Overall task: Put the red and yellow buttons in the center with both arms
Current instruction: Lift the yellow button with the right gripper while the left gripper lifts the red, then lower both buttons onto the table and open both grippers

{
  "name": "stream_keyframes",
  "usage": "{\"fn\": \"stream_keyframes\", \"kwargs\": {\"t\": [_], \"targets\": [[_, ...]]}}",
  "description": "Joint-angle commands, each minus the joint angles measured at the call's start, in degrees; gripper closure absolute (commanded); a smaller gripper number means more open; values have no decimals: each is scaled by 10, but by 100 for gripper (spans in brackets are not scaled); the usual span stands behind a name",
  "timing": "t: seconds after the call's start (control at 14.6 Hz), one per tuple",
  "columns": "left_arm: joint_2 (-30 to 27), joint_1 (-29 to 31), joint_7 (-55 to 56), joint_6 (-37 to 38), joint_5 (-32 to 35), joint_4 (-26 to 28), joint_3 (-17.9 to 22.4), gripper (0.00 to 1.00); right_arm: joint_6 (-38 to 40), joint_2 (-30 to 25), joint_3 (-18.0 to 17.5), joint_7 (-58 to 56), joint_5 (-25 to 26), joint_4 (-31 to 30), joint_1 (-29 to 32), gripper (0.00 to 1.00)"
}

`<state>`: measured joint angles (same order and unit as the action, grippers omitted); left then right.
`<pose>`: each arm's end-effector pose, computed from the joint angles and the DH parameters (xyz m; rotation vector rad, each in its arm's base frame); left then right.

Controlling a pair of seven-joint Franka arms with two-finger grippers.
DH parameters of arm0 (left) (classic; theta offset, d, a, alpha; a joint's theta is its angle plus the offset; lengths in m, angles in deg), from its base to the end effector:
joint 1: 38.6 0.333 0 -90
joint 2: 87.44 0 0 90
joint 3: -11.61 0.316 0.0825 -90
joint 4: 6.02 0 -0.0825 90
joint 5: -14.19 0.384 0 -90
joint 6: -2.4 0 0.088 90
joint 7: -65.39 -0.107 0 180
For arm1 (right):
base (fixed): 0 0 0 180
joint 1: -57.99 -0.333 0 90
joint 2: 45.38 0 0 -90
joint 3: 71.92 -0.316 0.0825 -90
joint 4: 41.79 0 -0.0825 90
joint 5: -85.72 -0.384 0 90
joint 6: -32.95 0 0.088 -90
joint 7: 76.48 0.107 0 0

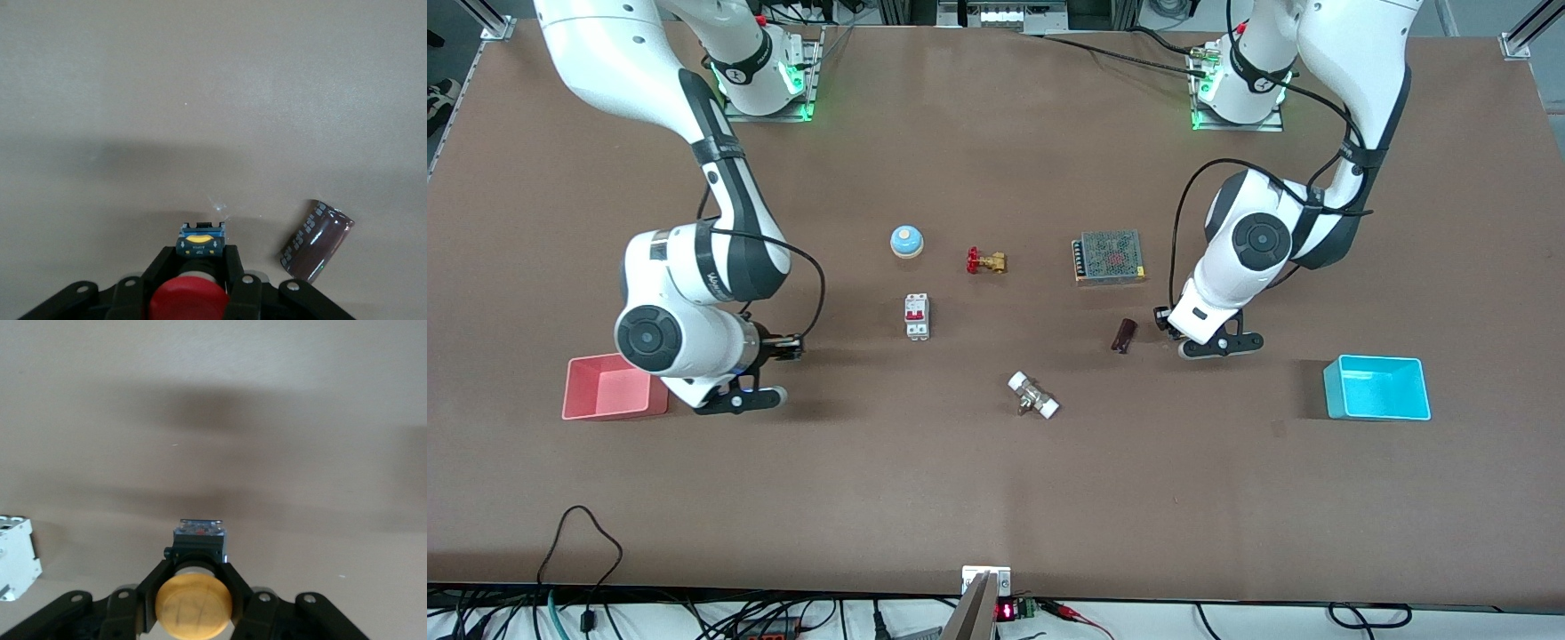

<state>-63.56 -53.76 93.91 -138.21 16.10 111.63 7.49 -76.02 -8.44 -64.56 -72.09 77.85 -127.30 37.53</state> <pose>0.5602 -0.1952 0.2314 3.1321 0.2216 -0.0263 0.6619 0.1779 0.2777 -3.1066 -0.1695 0.3641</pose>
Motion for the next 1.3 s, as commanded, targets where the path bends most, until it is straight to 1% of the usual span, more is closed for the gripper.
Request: {"fn": "stream_keyframes", "kwargs": {"t": [0.0,0.27,0.48,0.55,0.62,0.69,0.75,0.82,0.89,0.96,1.1,1.23], "targets": [[38,-22,12,-3,-2,-34,6,99,-17,13,-1,18,-11,-3,-5,66],[67,-22,14,-19,2,-54,7,99,-48,42,-1,47,-11,-2,-8,65],[79,-22,13,-20,3,-69,11,99,-56,48,-1,55,-11,-2,-10,65],[80,-22,12,-20,5,-71,12,99,-57,52,0,55,-11,-2,-10,58],[81,-20,12,-20,11,-74,12,99,-59,53,0,55,-11,-2,-10,56],[81,-19,12,-19,12,-74,13,99,-59,54,-1,55,-11,-2,-9,50],[81,-19,12,-19,12,-74,13,98,-59,54,0,55,-11,-2,-9,41],[82,-20,12,-19,12,-74,13,81,-58,54,0,55,-11,-1,-9,23],[82,-21,13,-18,12,-74,13,35,-57,53,0,55,-11,0,-8,0],[81,-21,13,-15,12,-76,13,0,-54,50,1,55,-11,3,-7,0],[78,-17,13,1,12,-94,13,0,-53,42,3,52,-10,7,-5,0],[77,-15,10,56,12,-136,13,0,-48,17,6,50,-10,6,-2,0]]}}
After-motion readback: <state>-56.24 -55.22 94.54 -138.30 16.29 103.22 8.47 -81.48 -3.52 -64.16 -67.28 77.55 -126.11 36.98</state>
